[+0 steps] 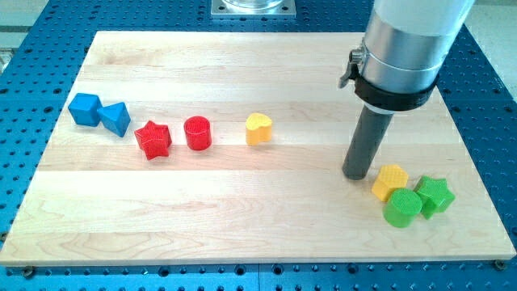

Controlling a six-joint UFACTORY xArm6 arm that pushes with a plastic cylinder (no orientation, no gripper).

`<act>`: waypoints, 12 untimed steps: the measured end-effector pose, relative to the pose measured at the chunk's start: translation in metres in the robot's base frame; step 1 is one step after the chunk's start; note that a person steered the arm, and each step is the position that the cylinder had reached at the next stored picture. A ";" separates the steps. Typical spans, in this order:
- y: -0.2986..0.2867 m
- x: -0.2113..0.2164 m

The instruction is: Push the heart left beside the green circle

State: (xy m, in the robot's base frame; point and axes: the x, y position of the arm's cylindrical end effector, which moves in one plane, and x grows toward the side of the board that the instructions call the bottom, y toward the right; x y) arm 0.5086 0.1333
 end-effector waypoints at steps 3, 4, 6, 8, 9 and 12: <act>-0.112 0.016; -0.201 0.016; -0.183 -0.004; -0.181 -0.064; -0.188 -0.086; -0.137 -0.089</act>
State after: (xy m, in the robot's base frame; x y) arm 0.4195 -0.0035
